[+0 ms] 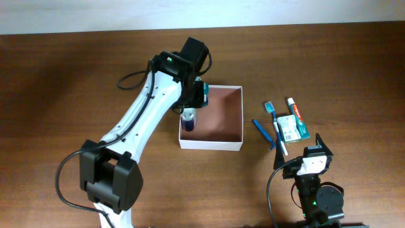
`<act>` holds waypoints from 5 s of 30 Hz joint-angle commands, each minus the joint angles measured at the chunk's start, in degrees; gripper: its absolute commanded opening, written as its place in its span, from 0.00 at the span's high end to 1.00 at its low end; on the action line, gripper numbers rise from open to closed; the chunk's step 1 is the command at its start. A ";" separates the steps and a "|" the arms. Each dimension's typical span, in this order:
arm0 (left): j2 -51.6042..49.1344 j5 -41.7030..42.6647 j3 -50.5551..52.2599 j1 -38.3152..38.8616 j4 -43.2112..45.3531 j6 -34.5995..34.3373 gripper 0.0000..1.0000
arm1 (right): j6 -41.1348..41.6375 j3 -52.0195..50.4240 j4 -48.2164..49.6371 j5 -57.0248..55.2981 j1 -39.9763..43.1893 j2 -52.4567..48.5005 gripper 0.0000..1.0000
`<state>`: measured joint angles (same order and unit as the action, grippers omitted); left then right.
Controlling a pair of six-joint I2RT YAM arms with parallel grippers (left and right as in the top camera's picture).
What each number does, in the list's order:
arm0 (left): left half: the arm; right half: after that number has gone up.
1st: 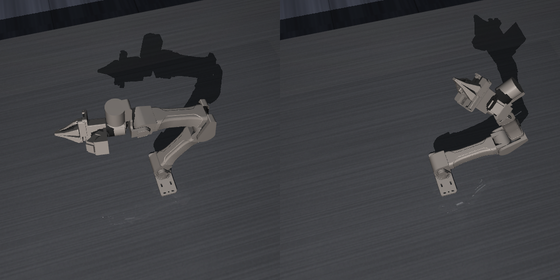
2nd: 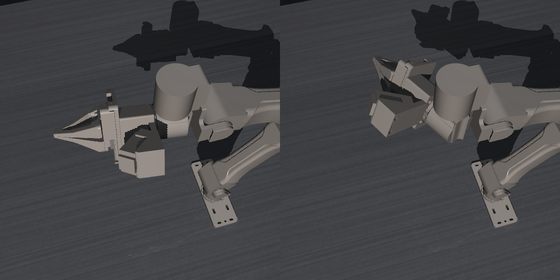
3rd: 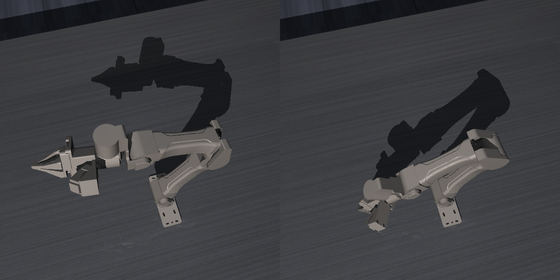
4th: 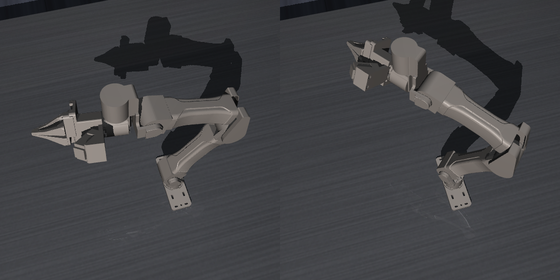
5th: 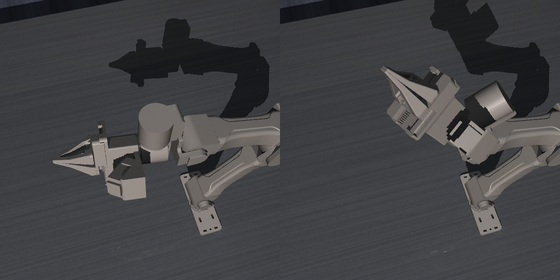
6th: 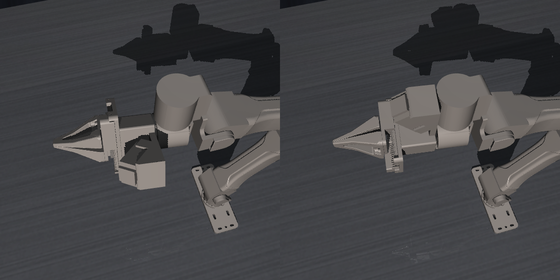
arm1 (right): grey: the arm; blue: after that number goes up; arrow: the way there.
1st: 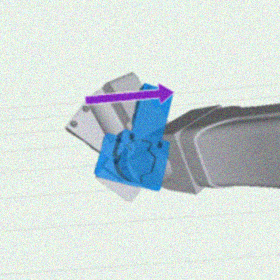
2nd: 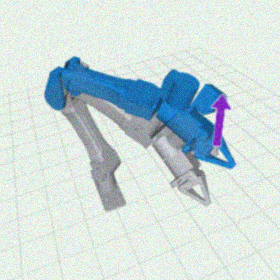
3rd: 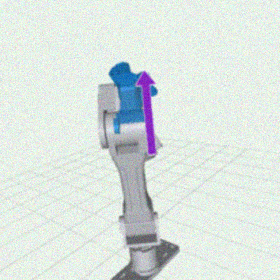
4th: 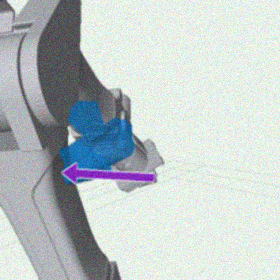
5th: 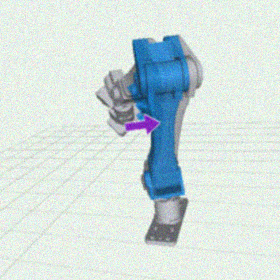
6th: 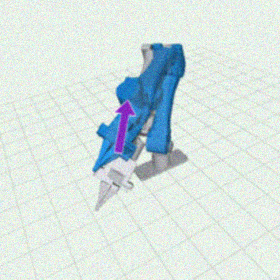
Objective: Pack container
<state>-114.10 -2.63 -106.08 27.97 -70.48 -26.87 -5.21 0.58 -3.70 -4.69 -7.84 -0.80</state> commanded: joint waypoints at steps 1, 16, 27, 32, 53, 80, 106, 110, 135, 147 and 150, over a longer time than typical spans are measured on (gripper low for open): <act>-0.33 -1.75 1.33 0.11 0.70 -0.52 0.71 | -0.37 -0.26 -0.46 -0.48 0.50 0.48 0.02; -0.33 -1.75 1.33 0.11 1.09 -0.48 0.70 | -0.37 -0.26 -0.46 -0.48 0.50 0.48 0.02; -0.33 -1.70 1.38 0.11 1.03 -0.48 0.57 | -0.37 -0.26 -0.46 -0.48 0.50 0.48 0.02; -0.33 -1.70 1.38 0.11 1.03 -0.48 0.50 | -0.37 -0.26 -0.46 -0.48 0.50 0.48 0.02; 7.85 -2.01 -6.29 -0.50 -2.73 5.97 0.51 | -0.37 -0.26 -0.46 -0.48 0.50 0.48 0.02; 12.59 10.01 14.25 -16.55 0.44 12.72 0.99 | -0.37 -0.26 -0.46 -0.48 0.50 0.48 0.02; 12.59 46.56 41.24 -23.10 28.94 24.85 0.99 | -0.37 -0.26 -0.46 -0.48 0.50 0.48 0.02; 12.59 49.00 41.64 -23.10 28.17 25.24 1.00 | -0.37 -0.26 -0.46 -0.48 0.52 0.48 0.02; 12.59 53.48 44.24 -23.10 24.55 25.24 0.99 | -0.37 -0.26 -0.46 -0.48 0.52 0.48 0.02; 12.59 54.88 44.24 -22.47 24.13 25.33 1.00 | -0.37 -0.26 -0.46 -0.48 0.50 0.48 0.02; 12.59 56.04 44.24 -22.10 24.17 26.51 1.00 | -0.37 -0.26 -0.46 -0.48 0.50 0.48 0.02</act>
<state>-102.10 50.11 -62.35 5.21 -46.24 -2.50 -5.19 0.58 -3.73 -4.67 -7.84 -0.80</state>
